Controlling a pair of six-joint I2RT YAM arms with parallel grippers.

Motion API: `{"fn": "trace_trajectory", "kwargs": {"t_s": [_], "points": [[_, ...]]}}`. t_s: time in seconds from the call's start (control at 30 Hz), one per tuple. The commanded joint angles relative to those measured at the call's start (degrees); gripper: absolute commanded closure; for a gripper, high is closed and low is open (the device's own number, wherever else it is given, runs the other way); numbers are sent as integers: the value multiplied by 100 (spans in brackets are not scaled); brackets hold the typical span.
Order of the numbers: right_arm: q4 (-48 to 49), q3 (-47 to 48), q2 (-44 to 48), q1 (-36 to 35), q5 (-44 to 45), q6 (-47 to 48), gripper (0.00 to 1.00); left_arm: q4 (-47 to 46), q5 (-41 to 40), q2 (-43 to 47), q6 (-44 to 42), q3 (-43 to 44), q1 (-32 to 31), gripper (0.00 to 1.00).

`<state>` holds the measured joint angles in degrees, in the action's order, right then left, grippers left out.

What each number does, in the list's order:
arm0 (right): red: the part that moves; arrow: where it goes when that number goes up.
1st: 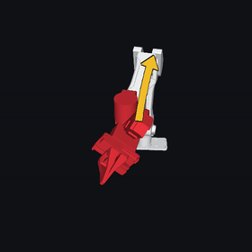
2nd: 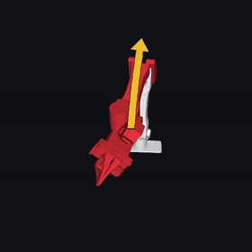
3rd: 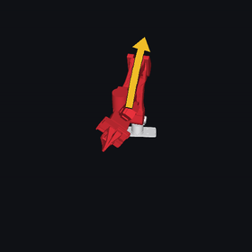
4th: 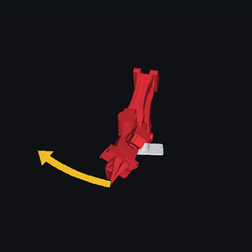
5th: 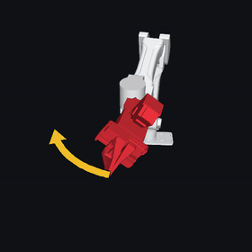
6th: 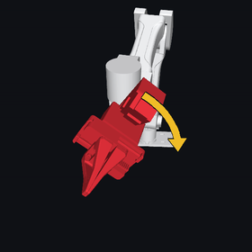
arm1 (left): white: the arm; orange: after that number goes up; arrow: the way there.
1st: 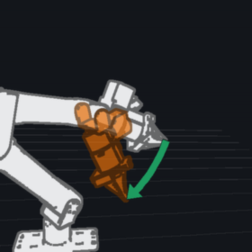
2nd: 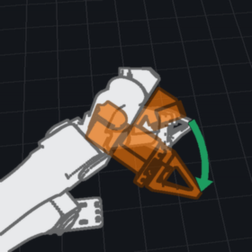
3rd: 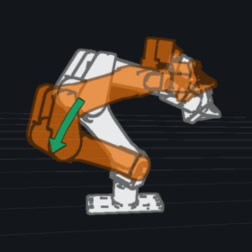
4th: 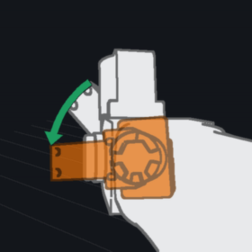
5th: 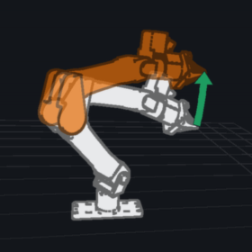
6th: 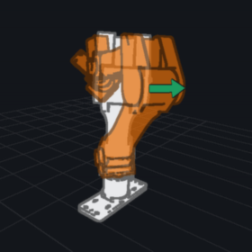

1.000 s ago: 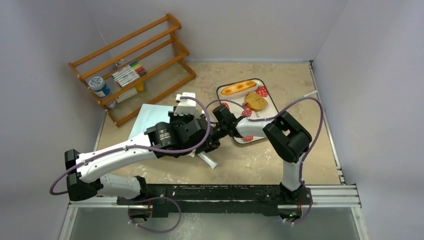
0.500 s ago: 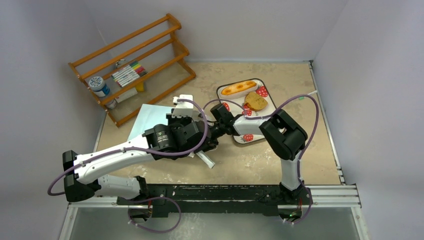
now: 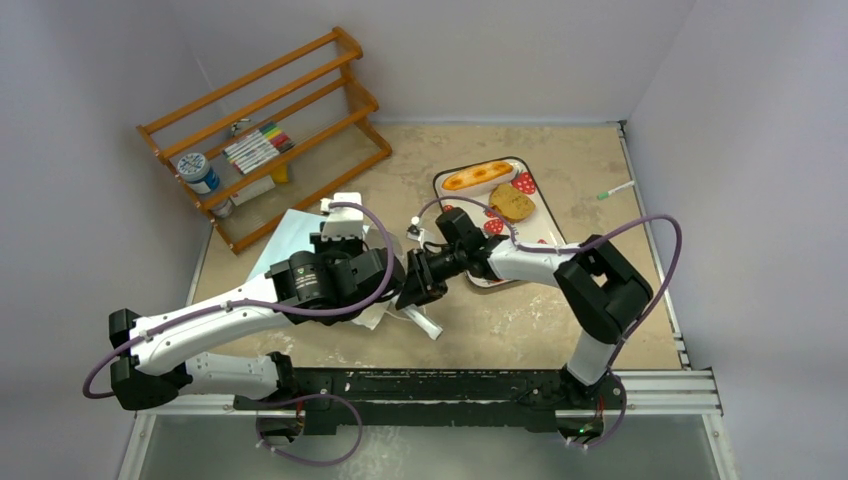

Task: Take the fake bread out of the paper bag
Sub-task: Take out the fake bread from the paper bag.

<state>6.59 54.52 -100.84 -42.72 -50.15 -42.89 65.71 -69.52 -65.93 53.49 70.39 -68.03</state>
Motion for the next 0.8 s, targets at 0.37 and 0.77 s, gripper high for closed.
{"fn": "trace_trajectory", "kwargs": {"t_s": [0.37,0.77], "points": [[13,-307,427,44,-207,45,75,237,-267,81,337,124,-35,100],[237,-279,-128,31,-456,-122,54,-205,-210,92,-32,137,-31,100]]}}
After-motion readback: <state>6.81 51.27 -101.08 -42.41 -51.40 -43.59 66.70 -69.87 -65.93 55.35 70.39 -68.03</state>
